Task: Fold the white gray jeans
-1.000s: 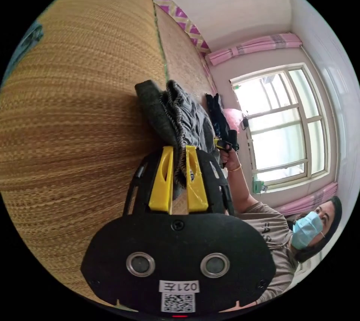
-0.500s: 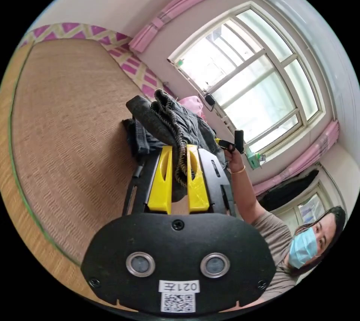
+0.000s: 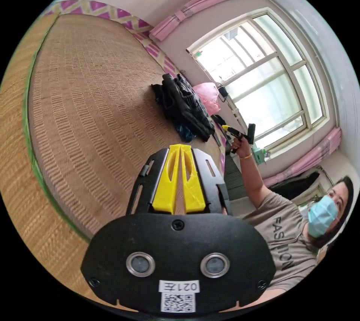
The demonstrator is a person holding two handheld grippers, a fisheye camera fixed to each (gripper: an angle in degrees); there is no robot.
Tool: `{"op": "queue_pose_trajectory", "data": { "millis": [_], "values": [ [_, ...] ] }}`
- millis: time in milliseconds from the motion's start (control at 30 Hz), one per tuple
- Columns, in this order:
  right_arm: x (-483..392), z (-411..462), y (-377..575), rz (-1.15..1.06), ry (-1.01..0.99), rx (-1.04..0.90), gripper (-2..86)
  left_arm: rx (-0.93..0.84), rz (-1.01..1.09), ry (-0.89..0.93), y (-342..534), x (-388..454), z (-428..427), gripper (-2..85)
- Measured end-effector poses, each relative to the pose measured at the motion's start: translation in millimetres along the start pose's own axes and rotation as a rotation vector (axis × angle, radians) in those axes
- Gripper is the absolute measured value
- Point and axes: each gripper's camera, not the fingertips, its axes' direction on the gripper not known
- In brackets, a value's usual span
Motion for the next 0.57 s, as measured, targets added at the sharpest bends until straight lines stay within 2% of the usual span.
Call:
{"op": "queue_pose_trajectory", "data": {
  "millis": [167, 267, 367, 467, 567],
  "values": [
    [-164, 35, -1, -0.297, -0.198, -0.100, -0.1, 0.154, 0.010, -0.015, 153, 18, -90, -0.9],
    [-250, 74, 0, -0.387, -0.360, -0.181, -0.2, 0.270, -0.022, 0.012, 256, 12, -144, -0.9],
    [-336, 123, 0, -0.473, -0.488, -0.291, 0.5, 0.367, -0.057, -0.066, 356, 4, -189, -0.9],
    [-426, 173, 3, -0.575, -0.528, -0.383, 2.9, 0.462, -0.089, -0.079, 447, -10, -220, -0.9],
    [-519, 213, 7, -0.681, -0.565, -0.429, 6.7, 0.630, -0.034, 0.001, 528, -26, -244, -0.9]
  ]
}}
